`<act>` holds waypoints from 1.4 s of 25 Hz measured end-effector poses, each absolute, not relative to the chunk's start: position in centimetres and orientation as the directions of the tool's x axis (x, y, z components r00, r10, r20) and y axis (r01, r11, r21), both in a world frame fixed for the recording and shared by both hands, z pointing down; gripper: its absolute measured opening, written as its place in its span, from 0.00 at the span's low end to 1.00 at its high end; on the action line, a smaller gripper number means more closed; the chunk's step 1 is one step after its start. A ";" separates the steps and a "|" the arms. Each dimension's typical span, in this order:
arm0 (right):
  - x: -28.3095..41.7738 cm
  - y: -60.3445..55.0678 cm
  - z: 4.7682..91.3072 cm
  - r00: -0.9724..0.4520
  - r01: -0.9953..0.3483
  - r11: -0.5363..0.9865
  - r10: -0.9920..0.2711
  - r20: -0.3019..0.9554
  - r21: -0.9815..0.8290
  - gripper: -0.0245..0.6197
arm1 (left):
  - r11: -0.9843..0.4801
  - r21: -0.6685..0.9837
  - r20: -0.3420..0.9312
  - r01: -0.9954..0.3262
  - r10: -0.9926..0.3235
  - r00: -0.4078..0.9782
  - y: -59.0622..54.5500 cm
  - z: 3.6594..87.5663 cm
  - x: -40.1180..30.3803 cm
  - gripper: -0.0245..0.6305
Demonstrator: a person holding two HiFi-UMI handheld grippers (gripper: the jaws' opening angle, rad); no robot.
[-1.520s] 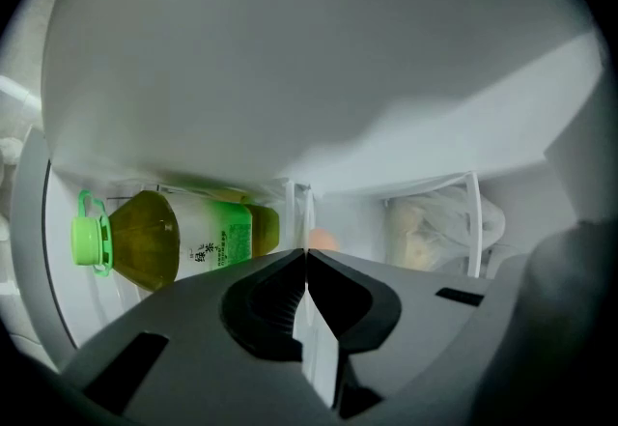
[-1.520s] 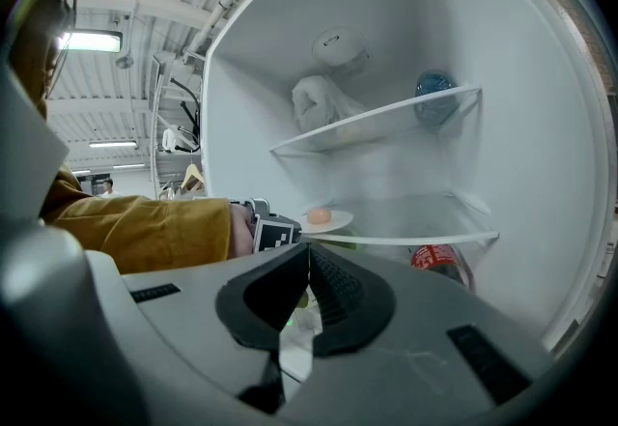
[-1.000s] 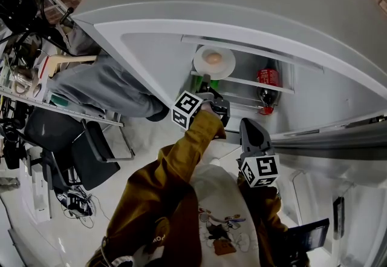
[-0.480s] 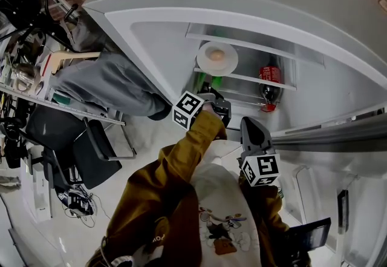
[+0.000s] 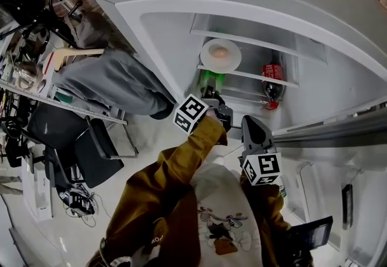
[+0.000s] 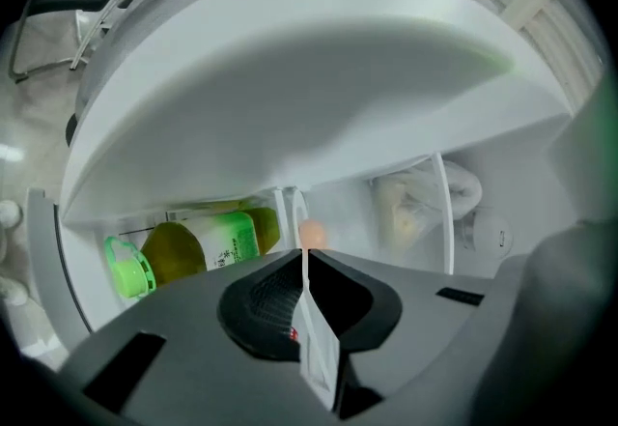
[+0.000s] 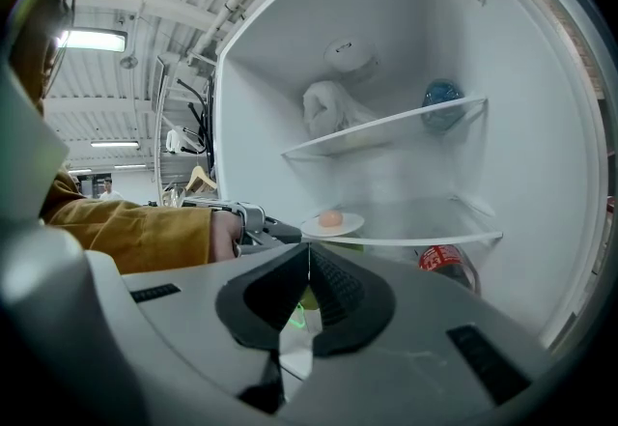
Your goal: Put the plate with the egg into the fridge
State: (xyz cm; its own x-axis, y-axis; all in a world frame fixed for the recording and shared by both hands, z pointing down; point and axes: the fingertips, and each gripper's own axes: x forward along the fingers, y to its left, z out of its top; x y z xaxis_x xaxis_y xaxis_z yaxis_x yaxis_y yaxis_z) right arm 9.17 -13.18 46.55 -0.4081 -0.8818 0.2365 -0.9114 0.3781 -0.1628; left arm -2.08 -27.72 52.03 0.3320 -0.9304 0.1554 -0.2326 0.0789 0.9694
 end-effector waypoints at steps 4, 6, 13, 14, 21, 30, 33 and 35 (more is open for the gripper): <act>8.8 -13.2 46.5 -0.409 -0.911 0.380 -0.882 0.235 -0.161 0.05 | 0.034 0.968 0.127 -0.250 -0.921 0.369 -27.2 51.3 -1.6 0.07; 8.8 -13.1 46.5 -0.408 -0.912 0.378 -0.883 0.234 -0.162 0.05 | -0.008 0.958 0.105 -0.286 -0.920 0.379 -26.8 50.5 -1.6 0.07; 8.8 -13.0 46.4 -0.398 -0.915 0.367 -0.889 0.228 -0.165 0.05 | -0.199 0.883 0.012 -0.424 -0.895 0.446 -25.6 46.8 -1.2 0.07; 8.8 -13.0 46.5 -0.396 -0.916 0.366 -0.890 0.227 -0.165 0.05 | -0.223 0.866 0.007 -0.447 -0.890 0.456 -25.3 46.6 -1.2 0.07; 9.3 -13.1 46.5 -0.375 -0.924 0.343 -0.899 0.228 -0.168 0.05 | -0.346 0.728 0.010 -0.592 -0.858 0.514 -23.1 44.9 -0.7 0.05; 9.9 -12.9 46.6 -0.350 -0.933 0.319 -0.911 0.217 -0.169 0.05 | -0.497 0.561 -0.018 -0.662 -0.807 0.590 -19.9 42.8 1.1 0.05; 10.1 -12.8 46.8 -0.340 -0.937 0.309 -0.916 0.214 -0.164 0.05 | -0.542 0.499 -0.022 -0.676 -0.788 0.616 -19.1 42.5 1.6 0.05; 10.2 -12.7 46.7 -0.330 -0.940 0.300 -0.920 0.210 -0.161 0.05 | -0.571 0.451 -0.015 -0.686 -0.774 0.633 -18.3 42.5 1.7 0.05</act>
